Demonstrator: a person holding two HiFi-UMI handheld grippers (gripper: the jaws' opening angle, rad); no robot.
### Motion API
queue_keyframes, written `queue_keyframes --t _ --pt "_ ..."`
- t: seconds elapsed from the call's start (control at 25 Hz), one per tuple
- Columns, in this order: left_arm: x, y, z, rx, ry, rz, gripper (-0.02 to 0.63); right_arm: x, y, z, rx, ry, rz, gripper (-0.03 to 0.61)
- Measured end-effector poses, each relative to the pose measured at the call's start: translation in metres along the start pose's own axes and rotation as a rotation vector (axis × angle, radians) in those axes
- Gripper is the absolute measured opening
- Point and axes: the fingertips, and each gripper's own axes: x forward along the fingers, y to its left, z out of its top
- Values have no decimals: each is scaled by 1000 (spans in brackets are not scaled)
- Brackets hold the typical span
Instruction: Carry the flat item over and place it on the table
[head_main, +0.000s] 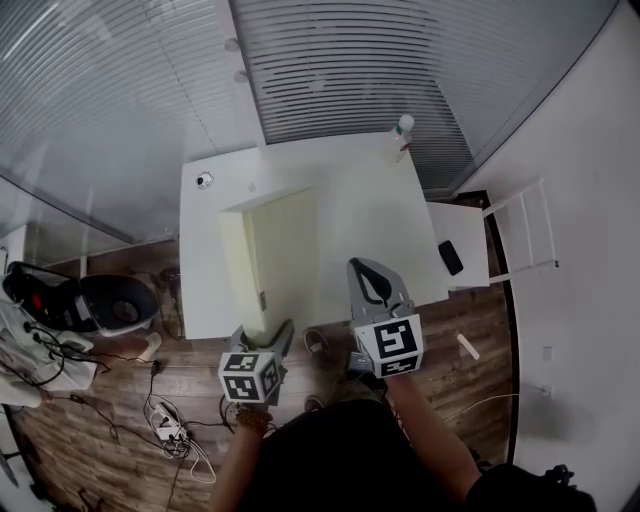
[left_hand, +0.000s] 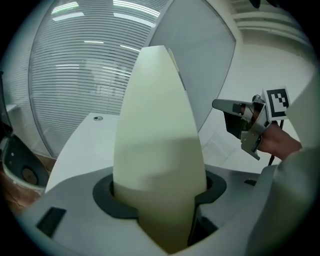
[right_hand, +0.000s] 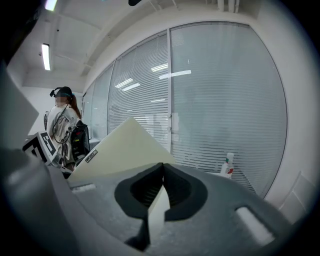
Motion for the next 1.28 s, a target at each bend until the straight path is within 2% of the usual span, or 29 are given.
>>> queue_keyframes --t 0.36,0.56,0.68,0.8,1.08,1.28 --pt "27 9 6 -98 14 -71 295 28 -4 4 -24 12 31 -2" --pt "43 6 20 -59 8 -54 302 39 -11 -4 -26 30 57 -2" --pt "52 3 28 -27 8 -54 305 47 -3 -2 -23 11 104 -2" --pt "55 4 30 -28 5 -57 307 57 14 1 -34 -4 168 0" --pt "58 18 30 -121 -1 -43 314 66 46 -2 -77 21 268 0" --pt "60 33 30 -191 -31 -19 333 67 53 -15 -100 75 267 0"
